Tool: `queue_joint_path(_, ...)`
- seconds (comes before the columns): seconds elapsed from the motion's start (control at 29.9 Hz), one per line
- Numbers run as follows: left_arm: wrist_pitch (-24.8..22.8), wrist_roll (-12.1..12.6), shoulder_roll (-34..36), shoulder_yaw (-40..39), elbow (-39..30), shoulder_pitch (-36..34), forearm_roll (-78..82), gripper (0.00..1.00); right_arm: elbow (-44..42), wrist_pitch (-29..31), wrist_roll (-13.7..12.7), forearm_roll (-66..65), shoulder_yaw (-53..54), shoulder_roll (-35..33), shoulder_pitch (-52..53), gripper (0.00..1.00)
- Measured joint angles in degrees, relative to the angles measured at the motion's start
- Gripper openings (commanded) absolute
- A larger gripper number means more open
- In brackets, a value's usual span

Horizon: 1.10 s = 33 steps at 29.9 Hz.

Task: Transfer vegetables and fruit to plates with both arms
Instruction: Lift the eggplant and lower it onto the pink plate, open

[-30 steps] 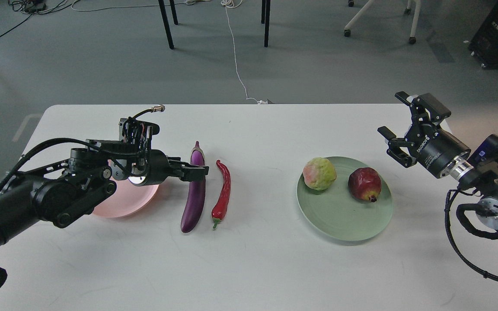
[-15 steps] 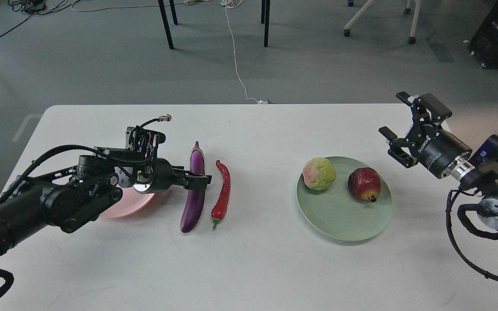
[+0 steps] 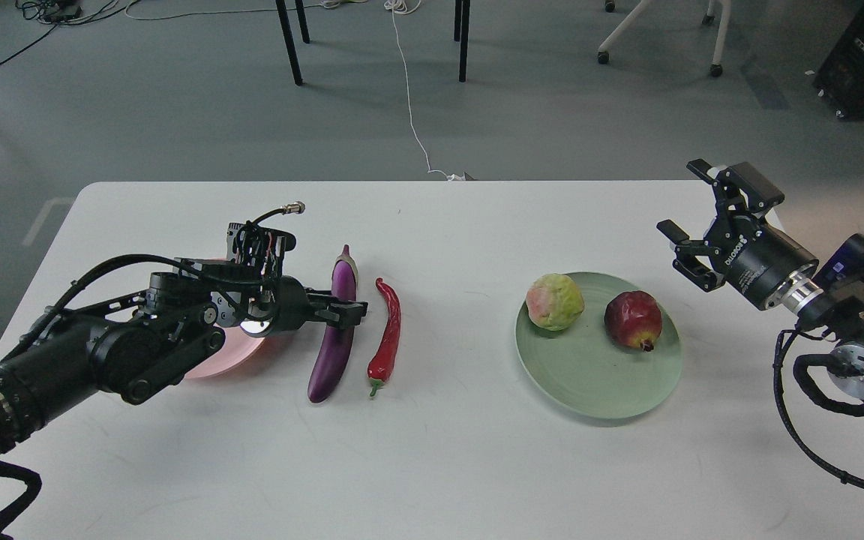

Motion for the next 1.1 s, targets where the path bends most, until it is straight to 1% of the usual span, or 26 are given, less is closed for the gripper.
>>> queue_joint_path(0.13, -0.09, 0.85, -0.03, -0.01, 0.02, -0.14, -0.40, 0.25, 0.00, 0.00, 0.00, -0.03, 0.00, 0.06, 0.00, 0.99)
queue_joint_path(0.3, -0.42, 0.92, 0.16, -0.13, -0.99, -0.65, -1.70, 0.26, 0.00, -0.01, 0.00, -0.09, 0.00, 0.13, 0.00, 0.99)
queue_joint_path(0.4, -0.50, 0.92, 1.25, -0.19, -2.38, -2.76, -3.80, 0.26, 0.02, -0.01, 0.00, -0.09, 0.00, 0.12, 0.00, 0.99)
queue_joint_path(0.57, -2.40, 0.90, 6.64, -0.33, -7.40, -6.03, -6.39, 0.27, 0.03, -0.01, 0.00, -0.09, 0.00, 0.06, 0.00, 0.99)
queue_joint_path(0.7, -2.93, 0.41, 12.20, -0.32, -8.90, -7.38, -9.59, 0.28, 0.04, 0.03, 0.00, -0.09, 0.00, 0.12, 0.04, 0.99)
queue_joint_path(0.84, -2.97, -0.43, 18.18, -0.01, -9.01, -6.44, -10.53, 0.32, 0.06, 0.02, 0.00, -0.09, 0.00, 0.16, 0.07, 0.99)
queue_joint_path(0.94, -2.98, -1.24, 21.68, 0.01, -9.03, -3.84, -10.70, 0.36, 0.08, -0.01, 0.00, -0.09, -0.02, 0.27, 0.10, 0.99)
queue_joint_path(1.1, -2.98, -1.70, 25.57, 0.00, -8.86, -0.54, -10.88, 0.49, 0.06, -0.01, 0.00, -0.09, -0.08, 0.34, 0.10, 0.99)
